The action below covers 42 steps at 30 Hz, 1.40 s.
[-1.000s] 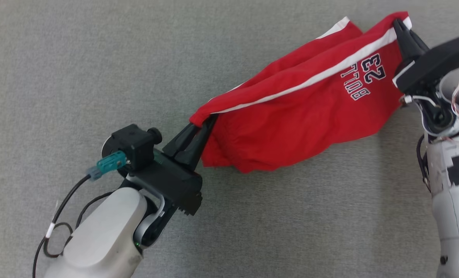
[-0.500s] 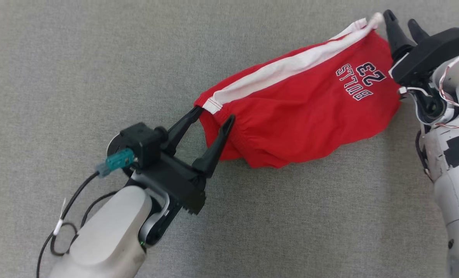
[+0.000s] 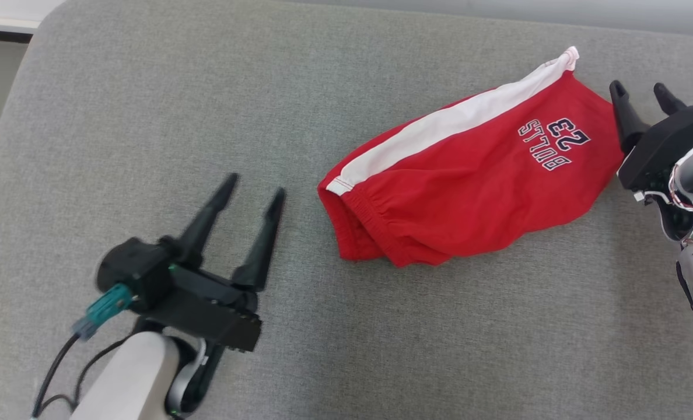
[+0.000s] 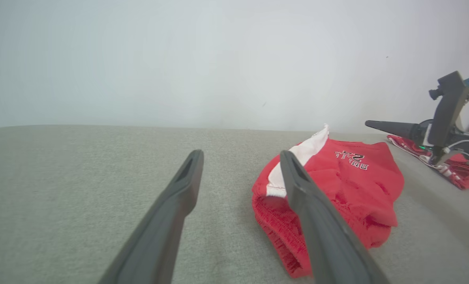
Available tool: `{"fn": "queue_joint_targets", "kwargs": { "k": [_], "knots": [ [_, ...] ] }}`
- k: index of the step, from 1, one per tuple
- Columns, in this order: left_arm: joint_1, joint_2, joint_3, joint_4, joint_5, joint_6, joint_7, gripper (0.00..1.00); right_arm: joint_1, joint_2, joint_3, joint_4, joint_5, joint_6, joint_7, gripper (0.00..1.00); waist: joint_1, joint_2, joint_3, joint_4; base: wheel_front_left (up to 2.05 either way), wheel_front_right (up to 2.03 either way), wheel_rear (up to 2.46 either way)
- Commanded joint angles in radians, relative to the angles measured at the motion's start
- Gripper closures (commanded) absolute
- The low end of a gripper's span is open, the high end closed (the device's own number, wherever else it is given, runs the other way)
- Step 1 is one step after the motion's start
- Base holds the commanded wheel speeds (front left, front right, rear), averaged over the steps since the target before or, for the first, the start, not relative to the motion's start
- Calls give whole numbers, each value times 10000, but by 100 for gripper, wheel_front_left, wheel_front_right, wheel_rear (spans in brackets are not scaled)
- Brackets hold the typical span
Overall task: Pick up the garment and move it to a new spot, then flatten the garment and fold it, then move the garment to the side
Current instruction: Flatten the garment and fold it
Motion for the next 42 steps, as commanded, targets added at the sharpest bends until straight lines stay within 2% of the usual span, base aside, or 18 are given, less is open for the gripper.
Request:
{"fn": "queue_joint_targets", "kwargs": {
  "k": [1, 6, 13, 19, 24, 25, 26, 34, 42],
  "knots": [
    [193, -33, 149, -109, 235, 53, 3, 0, 117, -54, 77, 41, 24, 2, -55, 0, 1, 0, 25, 50, 0, 0, 0],
    [1026, -598, 1562, -995, 1119, 75, 3, 0, 56, -207, 597, 324, -49, 2, -199, 0, 1, 0, 143, 193, 0, 0, 0],
    [1985, -1499, 3132, -1367, 2019, -163, 3, 0, -187, -393, 1182, 832, -108, 2, -449, 0, 1, 0, 285, 351, 0, 0, 0],
    [2408, -1953, 3802, -1475, 2265, -302, 3, 0, -378, -608, 1296, 1499, -85, 2, -620, 0, 1, 0, 406, 472, 0, 0, 0],
    [2449, -2080, 3920, -1437, 2392, -352, 3, 0, -327, -346, 1477, 1787, 221, 2, -283, 0, 1, 0, 467, 498, 0, 0, 0],
    [2427, -2092, 3931, -1413, 2410, -356, 3, 0, -283, -294, 1545, 1777, 300, 2, -193, 64, 1, 0, 475, 497, 0, 0, 0],
    [2398, -2100, 3908, -1405, 2418, -357, 3, 0, -242, -235, 1595, 1754, 413, 2, -110, 100, 1, 0, 481, 487, 0, 0, 0],
    [2522, -2113, 3739, -1238, 2476, -360, 3, 0, 60, -279, 1685, 1512, 1106, 0, -558, 100, 1, 0, 132, 269, 0, 0, 0],
    [3080, -1961, 3920, -1066, 2649, -351, 3, 0, 1254, -497, 1657, 879, 2347, 0, -1186, 100, 1, 0, -739, -354, 0, 0, 0]
  ]
}}
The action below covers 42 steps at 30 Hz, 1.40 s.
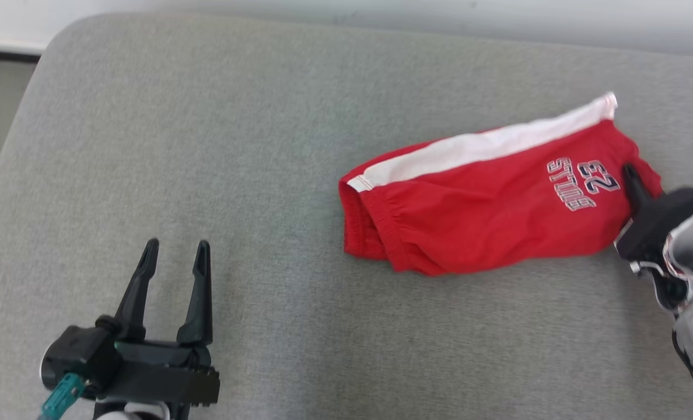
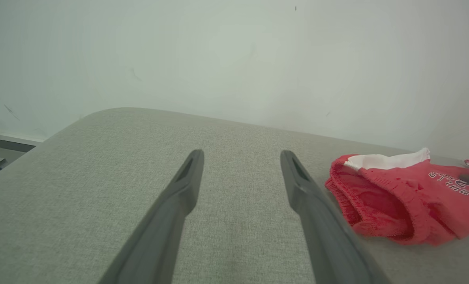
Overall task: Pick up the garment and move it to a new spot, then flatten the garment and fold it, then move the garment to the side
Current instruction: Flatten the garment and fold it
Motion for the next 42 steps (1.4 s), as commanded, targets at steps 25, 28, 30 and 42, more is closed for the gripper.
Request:
{"fn": "queue_joint_targets", "kwargs": {
  "k": [25, 28, 30, 42],
  "knots": [
    [754, 245, -93, 275, 170, 14, 3, 0, 2239, -645, -281, -1487, 1394, -2, -1189, 100, 0, 0, -1435, -1105, 0, 0, 0],
    [811, 262, -24, 298, 161, 14, 3, 0, 2161, -457, -134, -1916, 1339, -2, -1259, 100, 0, 0, -1566, -1122, 0, 0, 0],
    [851, 263, -10, 293, 160, 14, 3, 0, 2170, -350, -1, -2251, 1274, -2, -1304, 100, 0, 0, -1624, -1116, 0, 0, 0],
    [970, 180, 39, 222, 111, 13, 3, 0, 2698, 525, 804, -4232, 736, -2, -1290, 100, 0, 0, -1792, -850, 0, 0, 0]
  ]
}}
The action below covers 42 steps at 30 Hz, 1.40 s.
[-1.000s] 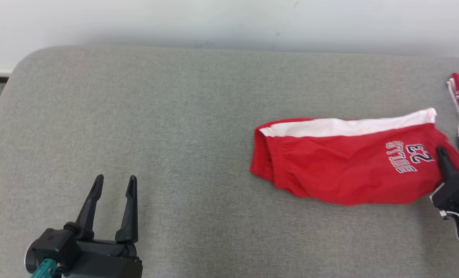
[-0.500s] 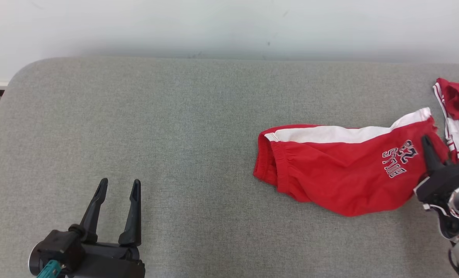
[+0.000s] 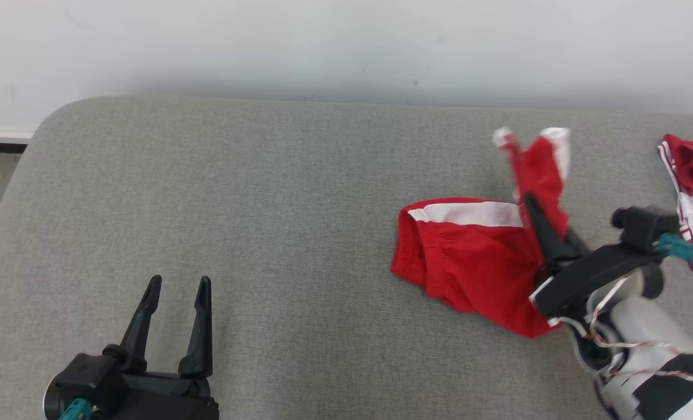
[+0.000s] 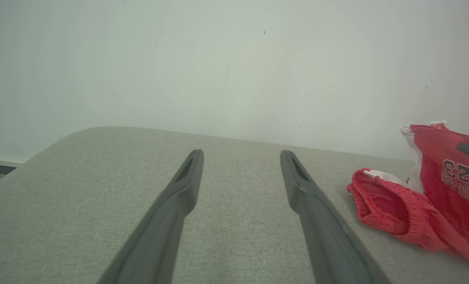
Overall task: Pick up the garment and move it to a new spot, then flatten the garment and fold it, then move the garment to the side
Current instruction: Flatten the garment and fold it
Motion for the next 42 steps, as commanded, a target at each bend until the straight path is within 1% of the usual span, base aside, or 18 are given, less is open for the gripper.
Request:
{"fn": "queue_joint_targets", "kwargs": {
  "k": [1, 4, 8, 11, 18, 19, 20, 21, 25, 31, 33, 34, 35, 36, 37, 38, 39, 42],
  "knots": [
    [122, -23, 0, -37, -28, 13, 3, 0, 267, 168, 73, -139, -127, -2, 16, 100, 1, 1, 30, 126, 0, 0, 0],
    [108, -66, 4, -16, -64, 13, 3, 0, 567, 582, 128, -271, -220, -2, 73, 100, 1, 1, 108, 244, 0, 0, 0],
    [-44, -113, -47, 44, -118, 13, 3, 0, 833, 1127, 242, -138, -430, -2, 94, 100, 1, 1, 219, 427, 0, 0, 0],
    [-96, -144, -79, 82, -136, 13, 3, 0, 993, 1411, 328, 38, -645, -2, -16, 100, 1, 1, 261, 535, 0, 0, 0],
    [-104, -165, -28, 121, -154, 13, 3, 0, 1269, 1668, 542, 101, -954, -2, -193, 100, 1, 1, 283, 578, 0, 0, 0],
    [-83, -167, -14, 129, -149, 13, 3, 0, 1275, 1678, 603, -2, -980, -2, -235, 93, 1, 1, 271, 553, 0, 0, 0],
    [-55, -167, -2, 141, -142, 13, 3, 0, 1283, 1661, 632, -116, -1008, -2, -335, 54, 1, 1, 247, 517, 0, 0, 0],
    [-39, -170, 10, 155, -133, 13, 3, 0, 1315, 1596, 631, -199, -1005, -2, -400, 0, 1, 1, 229, 491, 0, 0, 0],
    [-32, -174, 1, 180, -113, 13, 3, 0, 1364, 1301, 227, -447, -1057, -2, -704, 0, 1, 1, 143, 373, 0, 0, 0],
    [-14, -191, -40, 146, -36, 13, 3, 0, 1501, 773, -843, -686, -1317, -2, -919, 0, 1, 1, 102, 324, 0, 0, 0],
    [-57, -154, -53, 151, -63, 13, 3, 0, 1465, 548, -1291, -655, -1624, -2, -924, 0, 1, 1, 125, 334, 0, 0, 0],
    [-57, -154, -53, 151, -63, 13, 3, 0, 1465, 548, -1291, -655, -1624, -2, -924, 0, 1, 1, 125, 334, 0, 0, 0],
    [-75, -129, -58, 148, -73, 13, 3, 0, 1465, 429, -1504, -624, -1930, -2, -928, 0, 1, 1, 143, 348, 0, 0, 0],
    [-94, -110, -67, 150, -75, 13, 3, 0, 1507, 401, -1708, -569, -2175, -2, -925, 17, 1, 1, 161, 371, 0, 0, 0],
    [-115, -99, -85, 148, -76, 13, 3, 0, 1568, 449, -1965, -508, -2293, -2, -925, 51, 1, 1, 187, 395, 0, 0, 0],
    [-134, -92, -100, 147, -75, 13, 3, 0, 1626, 493, -2177, -410, -2434, -2, -927, 74, 1, 1, 208, 420, 0, 0, 0],
    [-160, -94, -126, 150, -70, 13, 3, 0, 1655, 470, -2309, -304, -2624, -2, -928, 100, 1, 1, 235, 458, 0, 0, 0],
    [-212, -103, -172, 152, -46, 13, 3, 0, 1606, 462, -2426, -86, -3264, -2, -930, 100, 1, 1, 292, 545, 0, 0, 0]
  ]
}}
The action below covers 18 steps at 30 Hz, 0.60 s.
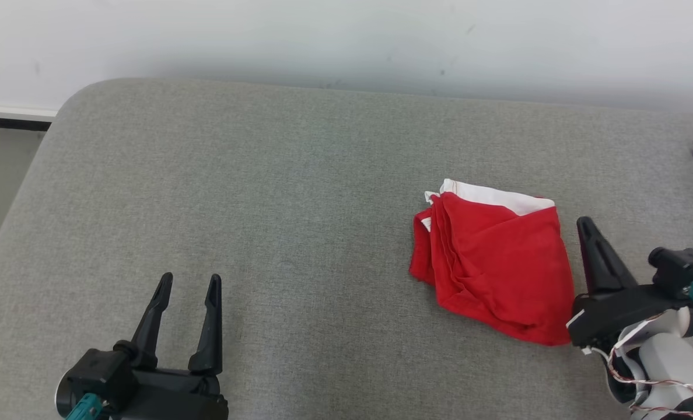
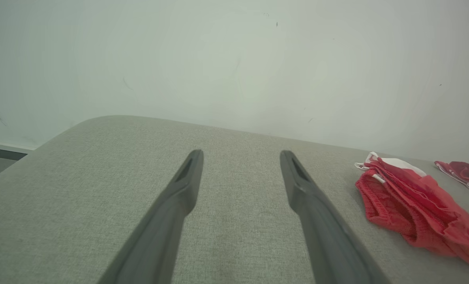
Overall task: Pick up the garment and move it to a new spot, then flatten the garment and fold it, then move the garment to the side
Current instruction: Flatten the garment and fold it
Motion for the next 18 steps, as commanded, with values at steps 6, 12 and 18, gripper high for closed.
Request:
{"fn": "queue_joint_targets", "kwargs": {
  "k": [6, 12, 18],
  "knots": [
    [-172, -4, -60, 54, 7, 13, 3, 0, 69, 367, 280, 766, -668, -2, -38, 100, -1, -1, 105, 257, 0, 0, 0],
    [-215, -20, -66, 88, -47, 13, 3, 0, 85, 758, 694, 1171, -1108, -2, -39, 100, -1, -1, 167, 410, 0, 0, 0],
    [-221, -48, -60, 109, -91, 13, 3, 0, 164, 1462, 1451, 955, -867, -2, -38, 100, -1, -1, 198, 409, 0, 0, 0]
  ]
}}
